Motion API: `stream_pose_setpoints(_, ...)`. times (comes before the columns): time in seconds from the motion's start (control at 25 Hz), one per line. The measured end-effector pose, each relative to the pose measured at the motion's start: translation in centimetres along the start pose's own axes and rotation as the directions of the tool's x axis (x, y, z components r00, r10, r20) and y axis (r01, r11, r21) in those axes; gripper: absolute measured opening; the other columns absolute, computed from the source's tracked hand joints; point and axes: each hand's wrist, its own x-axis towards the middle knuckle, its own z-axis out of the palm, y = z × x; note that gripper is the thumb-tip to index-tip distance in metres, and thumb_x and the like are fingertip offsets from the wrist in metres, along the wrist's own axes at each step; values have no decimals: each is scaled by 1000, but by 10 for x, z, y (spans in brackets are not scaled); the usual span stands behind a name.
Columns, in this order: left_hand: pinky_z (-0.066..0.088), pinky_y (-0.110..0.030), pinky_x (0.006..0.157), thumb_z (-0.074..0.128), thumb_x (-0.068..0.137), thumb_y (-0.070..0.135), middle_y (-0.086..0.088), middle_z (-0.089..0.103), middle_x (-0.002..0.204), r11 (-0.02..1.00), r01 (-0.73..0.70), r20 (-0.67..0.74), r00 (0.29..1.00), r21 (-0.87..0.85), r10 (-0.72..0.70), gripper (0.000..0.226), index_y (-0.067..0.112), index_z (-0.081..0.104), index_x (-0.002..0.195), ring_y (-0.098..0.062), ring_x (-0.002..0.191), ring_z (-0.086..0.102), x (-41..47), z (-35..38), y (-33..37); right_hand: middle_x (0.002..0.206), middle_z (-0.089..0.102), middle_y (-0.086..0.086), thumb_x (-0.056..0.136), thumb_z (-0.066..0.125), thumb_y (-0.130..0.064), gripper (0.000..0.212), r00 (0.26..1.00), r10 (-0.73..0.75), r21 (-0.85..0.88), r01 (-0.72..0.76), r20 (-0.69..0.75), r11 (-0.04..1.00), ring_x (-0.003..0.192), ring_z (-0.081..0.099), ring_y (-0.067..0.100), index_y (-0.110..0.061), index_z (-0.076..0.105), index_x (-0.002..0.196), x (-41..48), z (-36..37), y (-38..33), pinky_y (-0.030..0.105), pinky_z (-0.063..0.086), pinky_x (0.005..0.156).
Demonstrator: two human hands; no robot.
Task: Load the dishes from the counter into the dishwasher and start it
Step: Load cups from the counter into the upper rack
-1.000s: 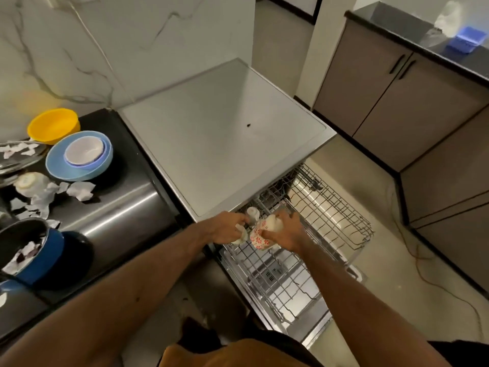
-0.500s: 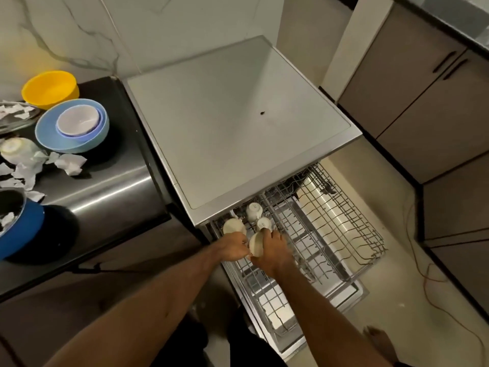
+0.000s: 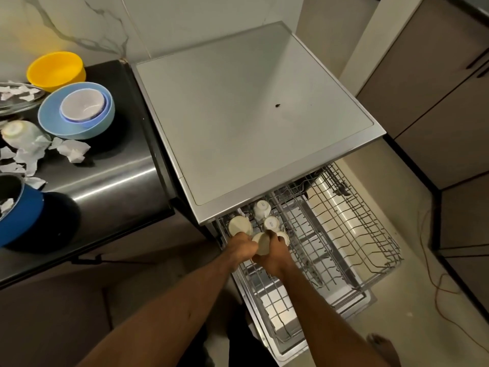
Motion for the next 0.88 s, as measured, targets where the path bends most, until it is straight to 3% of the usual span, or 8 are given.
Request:
stream_pose_setpoints(0.08,56,-30,73,59,89,16,-5,66,107,999,22,23,1000,-32,-22,26,13,65,114,-15,92,62,0,3,2,139,50,9,85,79,-42,75,999,21,-1,-21,31,1000,108,55,20,-19,41,145,4,1,2,22,54,73)
stream_pose_setpoints(0.16,58,-35,84,61,87,17,-7,68,107,998,39,54,998,-46,-37,24,12,65,110,-18,95,65,2,7,2,137,52,12,88,75,-40,74,999,18,-28,-17,38,999,111,55,26,-17,39,148,10,3,5,26,53,78)
stream_pose_setpoints(0.32,50,-26,68,63,92,24,-6,66,109,991,21,60,998,-128,-13,21,13,62,110,-13,90,61,7,12,3,121,61,9,80,66,-50,70,999,-9,-40,11,47,999,105,63,27,-20,45,140,34,16,20,40,60,84)
stream_pose_setpoints(0.44,46,-22,63,62,96,19,-2,64,97,983,45,56,998,-181,-36,5,18,59,93,-8,81,56,15,16,-3,120,64,10,85,65,-42,62,997,-14,-34,17,82,999,103,66,27,-16,48,138,44,23,25,30,58,75)
stream_pose_setpoints(0.56,55,-30,82,63,96,19,-8,68,109,986,35,95,995,-160,-20,11,13,65,106,-13,92,63,22,19,-6,127,66,11,94,66,-26,51,994,-35,-19,37,106,999,96,69,20,-11,51,140,36,21,19,13,49,61)
stream_pose_setpoints(0.64,54,-35,94,60,97,12,-14,69,119,994,10,131,991,-109,4,21,7,67,115,-21,104,65,23,20,-5,125,67,7,98,62,-13,37,988,-45,-7,46,148,999,83,68,11,-8,54,134,35,20,22,13,51,54)
stream_pose_setpoints(0.8,45,-28,80,52,99,5,-9,62,98,999,-20,81,997,43,17,12,9,58,108,-21,99,55,21,15,-7,132,63,7,93,60,-1,50,984,-31,36,25,178,999,113,65,26,-10,49,142,30,16,24,23,56,74)
stream_pose_setpoints(0.88,44,-27,77,53,99,10,-11,62,108,994,-12,57,998,113,6,24,7,58,123,-19,99,53,22,8,-9,138,61,13,94,59,-1,60,983,9,52,-19,186,998,116,64,26,-7,41,151,24,11,21,25,53,75)
